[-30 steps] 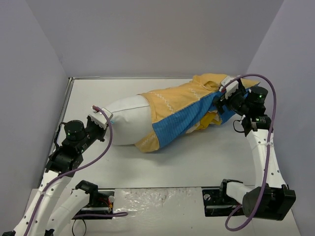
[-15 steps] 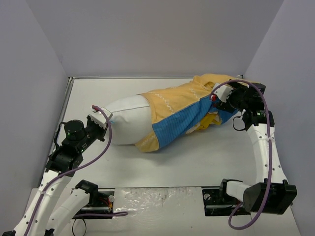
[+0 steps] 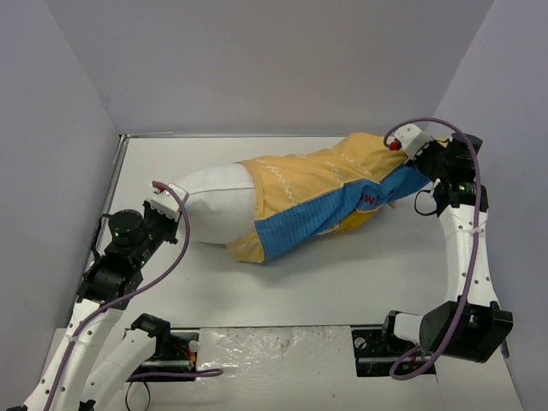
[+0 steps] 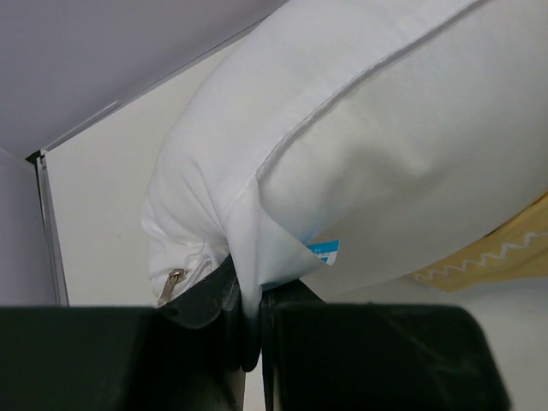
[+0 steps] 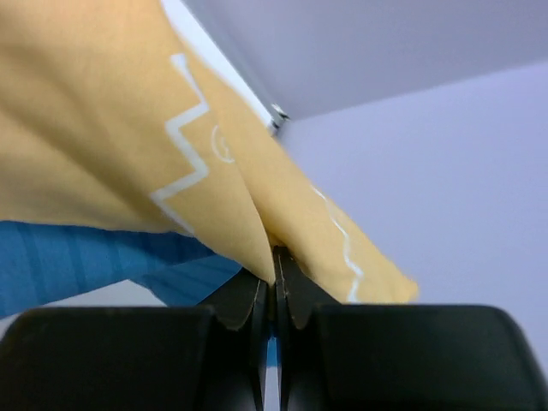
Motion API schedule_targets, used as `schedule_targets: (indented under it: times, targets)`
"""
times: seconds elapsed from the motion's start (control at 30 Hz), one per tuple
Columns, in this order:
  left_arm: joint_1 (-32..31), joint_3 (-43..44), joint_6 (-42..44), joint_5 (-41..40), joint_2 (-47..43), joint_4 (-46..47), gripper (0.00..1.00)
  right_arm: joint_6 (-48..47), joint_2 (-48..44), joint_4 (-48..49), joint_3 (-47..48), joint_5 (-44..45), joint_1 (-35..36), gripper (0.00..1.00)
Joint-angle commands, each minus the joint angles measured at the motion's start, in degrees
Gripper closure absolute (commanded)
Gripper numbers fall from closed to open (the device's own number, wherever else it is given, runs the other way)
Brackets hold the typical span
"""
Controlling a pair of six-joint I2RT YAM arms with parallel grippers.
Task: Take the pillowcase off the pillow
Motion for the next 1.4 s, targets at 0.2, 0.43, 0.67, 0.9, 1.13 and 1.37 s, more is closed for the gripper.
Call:
schedule_targets:
  times: [0.2,0.43,0.67,0.9,1.13,1.37]
  targets:
    - [5.6,12.63,1.52,-13.83,0.11,7.13,0.98,11.36,-2.23,11.11,1.01,5.25,-10.58,1.0]
    - [7.89,12.2,0.03,-11.47,3.27,8.01,0.98,13.65,-0.64,12.96,0.48,2.62,-18.84,1.0]
    - [8.51,12.28,-6.29,3.47,9.51,7.57,0.98,9.26,-0.89,-2.56,0.48,-9.58,-19.38,0.78]
    - [8.42,13.87,-8.41,9.55,13.21,7.04,0.98,7.33,-10.65,-13.31,3.01,-29.27,-17.45,0.17]
    - [8.42,13.43,-9.55,12.09,14.0,7.92,0.98,-2.79,-13.65,-24.05,1.8,-27.73,4.58,0.13]
    - [8.33,12.29,-9.73,12.27,12.77,8.18,0.98,4.15,-7.33,-16.85,1.27,-1.81,21.75,0.12]
